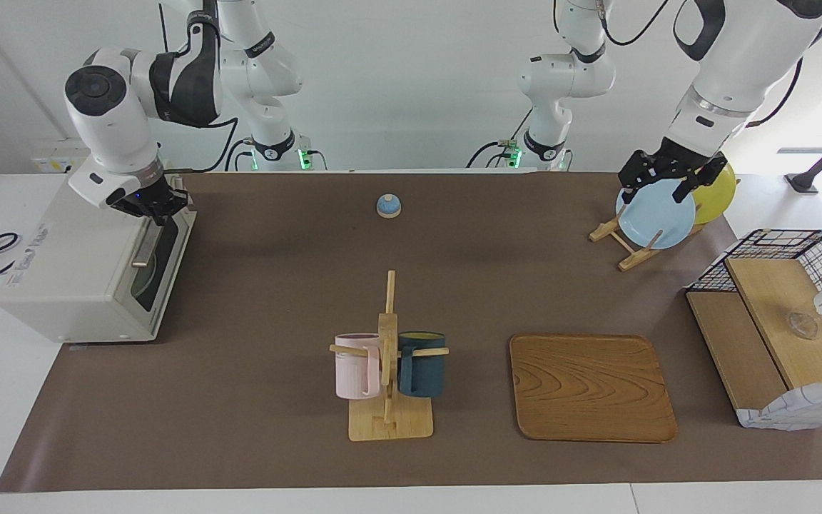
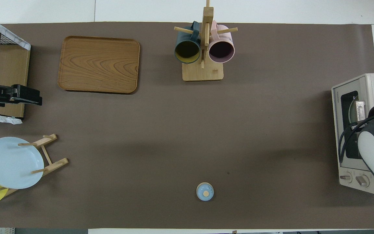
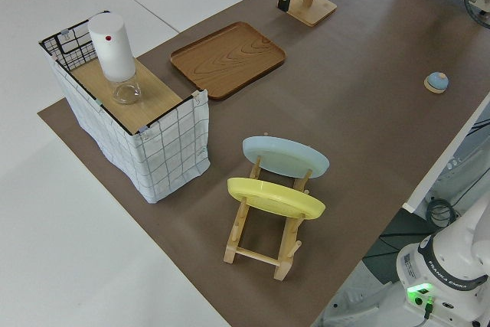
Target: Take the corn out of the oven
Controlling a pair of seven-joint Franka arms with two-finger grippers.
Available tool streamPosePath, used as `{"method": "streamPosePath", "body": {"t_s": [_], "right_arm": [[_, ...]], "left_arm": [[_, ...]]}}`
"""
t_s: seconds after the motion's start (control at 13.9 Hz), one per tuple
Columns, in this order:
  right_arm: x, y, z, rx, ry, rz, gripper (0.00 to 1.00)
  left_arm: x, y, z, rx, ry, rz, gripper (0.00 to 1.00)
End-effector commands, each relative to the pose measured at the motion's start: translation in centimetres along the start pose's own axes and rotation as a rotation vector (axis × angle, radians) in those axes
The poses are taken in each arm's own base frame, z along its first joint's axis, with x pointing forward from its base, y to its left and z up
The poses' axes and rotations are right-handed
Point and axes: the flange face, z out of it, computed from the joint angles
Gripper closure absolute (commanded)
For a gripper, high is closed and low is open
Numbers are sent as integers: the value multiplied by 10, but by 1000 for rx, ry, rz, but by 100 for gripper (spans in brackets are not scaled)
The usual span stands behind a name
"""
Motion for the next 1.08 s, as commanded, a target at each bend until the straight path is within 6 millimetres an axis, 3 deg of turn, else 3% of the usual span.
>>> {"method": "streamPosePath", "body": {"t_s": [0.0, 1.0], "right_arm": [[-9, 3, 1, -35, 4, -21, 100], [-18, 14, 22, -20, -29, -1, 100]], "left_arm": [[-4, -4, -3, 22, 6, 1, 0], [-4, -4, -4, 21, 7, 1, 0]]}}
